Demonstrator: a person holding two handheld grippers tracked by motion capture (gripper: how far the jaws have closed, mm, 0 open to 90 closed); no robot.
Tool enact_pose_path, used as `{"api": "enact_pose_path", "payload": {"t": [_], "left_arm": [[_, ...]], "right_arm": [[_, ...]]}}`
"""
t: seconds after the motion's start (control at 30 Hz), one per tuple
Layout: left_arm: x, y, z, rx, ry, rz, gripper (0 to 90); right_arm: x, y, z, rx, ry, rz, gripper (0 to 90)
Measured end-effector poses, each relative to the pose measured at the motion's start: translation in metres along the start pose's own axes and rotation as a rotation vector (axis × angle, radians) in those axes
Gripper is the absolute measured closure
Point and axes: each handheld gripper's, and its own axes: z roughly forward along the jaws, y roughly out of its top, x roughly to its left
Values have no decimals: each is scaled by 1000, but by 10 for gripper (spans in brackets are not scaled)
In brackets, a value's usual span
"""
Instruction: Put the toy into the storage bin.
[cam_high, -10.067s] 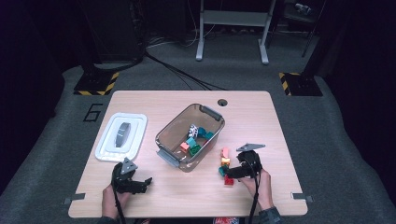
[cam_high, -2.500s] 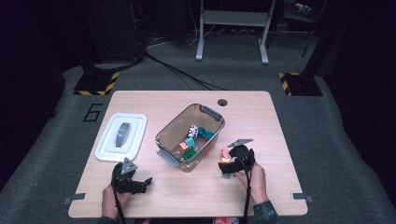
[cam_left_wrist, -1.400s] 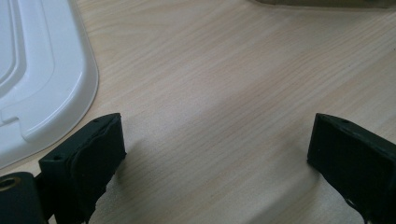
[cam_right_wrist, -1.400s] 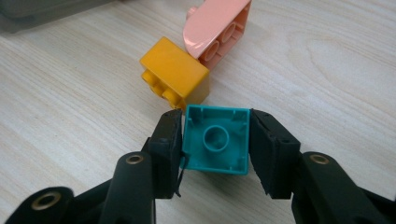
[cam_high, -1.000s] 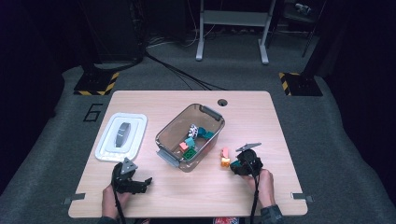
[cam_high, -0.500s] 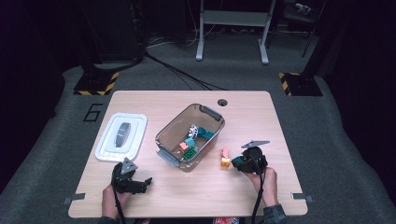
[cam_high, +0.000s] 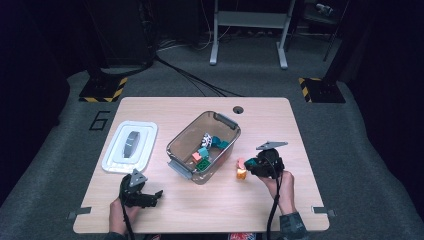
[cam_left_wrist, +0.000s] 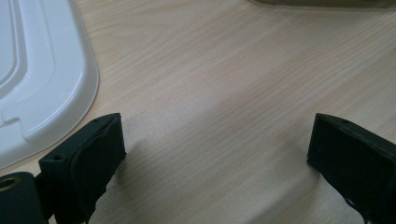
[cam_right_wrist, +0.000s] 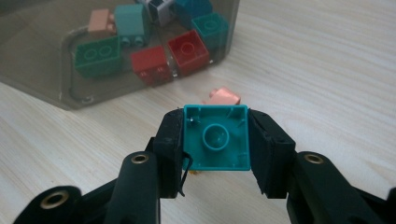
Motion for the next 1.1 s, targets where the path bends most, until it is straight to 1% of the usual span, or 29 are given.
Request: {"api": "enact_pose_path", "payload": {"t": [0.03,0.13,0.23,0.27,0.33,0.37,0.43,0.47,0.5,0.57,0.63,0.67,0.7,0.77,0.83,0.97,1.07,1.1], "left_arm": [[0,0,0,0,0,0,39],[0,0,0,0,0,0,39],[0,0,0,0,0,1,39],[0,0,0,-1,-1,-3,39],[0,0,0,-1,-2,-3,39],[0,0,0,0,0,0,39],[0,0,0,0,0,1,39],[0,0,0,1,0,1,39],[0,0,0,0,0,1,39],[0,0,0,0,0,1,39],[0,0,0,0,0,2,39],[0,0,0,0,0,2,39],[0,0,0,0,0,0,39],[0,0,0,0,0,2,39],[0,0,0,0,0,1,39],[0,0,0,0,0,1,39],[0,0,0,0,-1,1,39],[0,0,0,0,-2,0,39]], "right_arm": [[1,3,-1,-5,6,2,588],[3,9,-2,-16,6,-18,588],[4,15,-3,-25,8,-28,588],[5,17,-4,-27,7,-19,588],[6,20,-5,-23,4,-22,588],[6,22,-6,-31,3,-41,588],[6,26,-7,-39,2,-49,588],[8,27,-7,-38,3,-42,588],[7,29,-8,-39,0,-59,587],[9,33,-9,-37,-1,-67,588],[10,37,-10,-37,-3,-61,588],[10,39,-10,-39,-6,-70,588],[11,40,-11,-39,-8,-64,587],[11,43,-13,-45,-10,-82,588],[13,47,-15,-43,-12,-76,588],[14,54,-18,-57,-21,-97,587],[15,58,-20,-58,-21,-92,588],[15,60,-20,-63,-23,-102,588]]}}
